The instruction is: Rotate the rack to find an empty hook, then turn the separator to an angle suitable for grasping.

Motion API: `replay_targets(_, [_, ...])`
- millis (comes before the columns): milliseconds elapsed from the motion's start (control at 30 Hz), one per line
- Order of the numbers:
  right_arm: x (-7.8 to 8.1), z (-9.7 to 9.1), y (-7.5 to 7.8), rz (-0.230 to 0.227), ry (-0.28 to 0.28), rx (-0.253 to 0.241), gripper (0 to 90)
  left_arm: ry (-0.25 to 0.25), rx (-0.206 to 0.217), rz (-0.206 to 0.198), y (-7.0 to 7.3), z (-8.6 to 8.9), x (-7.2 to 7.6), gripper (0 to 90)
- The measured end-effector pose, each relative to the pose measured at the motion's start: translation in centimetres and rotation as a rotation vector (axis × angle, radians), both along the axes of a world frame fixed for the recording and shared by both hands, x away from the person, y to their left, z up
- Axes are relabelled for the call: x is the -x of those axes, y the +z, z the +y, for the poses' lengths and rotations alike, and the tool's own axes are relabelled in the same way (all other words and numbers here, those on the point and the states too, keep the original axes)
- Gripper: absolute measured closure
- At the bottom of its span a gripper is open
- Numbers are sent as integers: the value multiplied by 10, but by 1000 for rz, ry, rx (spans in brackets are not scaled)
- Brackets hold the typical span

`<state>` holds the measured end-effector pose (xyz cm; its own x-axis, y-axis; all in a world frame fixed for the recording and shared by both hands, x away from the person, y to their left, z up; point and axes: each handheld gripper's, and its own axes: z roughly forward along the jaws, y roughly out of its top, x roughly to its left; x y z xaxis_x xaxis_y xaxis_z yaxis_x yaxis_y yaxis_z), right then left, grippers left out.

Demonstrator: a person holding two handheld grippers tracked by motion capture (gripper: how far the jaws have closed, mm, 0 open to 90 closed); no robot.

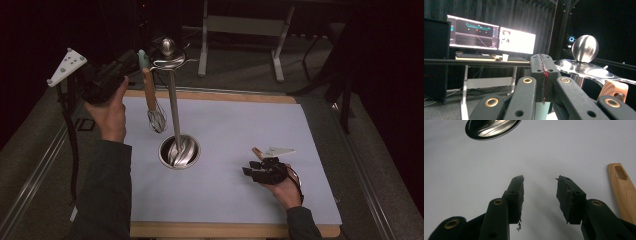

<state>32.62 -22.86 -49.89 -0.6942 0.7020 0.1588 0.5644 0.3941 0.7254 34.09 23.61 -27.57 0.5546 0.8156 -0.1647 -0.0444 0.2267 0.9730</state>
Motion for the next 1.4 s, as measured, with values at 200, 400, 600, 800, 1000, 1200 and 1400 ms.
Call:
replay_targets(200, [0,-3,0,1,-4,2,563,9,-8,6,-3,9,4,900])
replay_targets(400, [0,-6,1,3,-11,2,563,22,-11,21,-9,16,4,900])
replay_targets(600, [3,-10,4,-10,-21,4,560,23,-30,39,-13,17,5,900])
replay_targets(800, [3,-23,11,-25,-44,17,560,28,-52,50,-17,20,8,900])
replay_targets(1000, [4,-34,17,-31,-61,36,558,28,-83,77,-29,21,16,900])
replay_targets(1200, [5,-39,16,-25,-68,48,556,28,-115,111,-41,26,23,900])
replay_targets(1400, [4,-45,16,-18,-75,63,556,30,-171,147,-57,30,31,888])
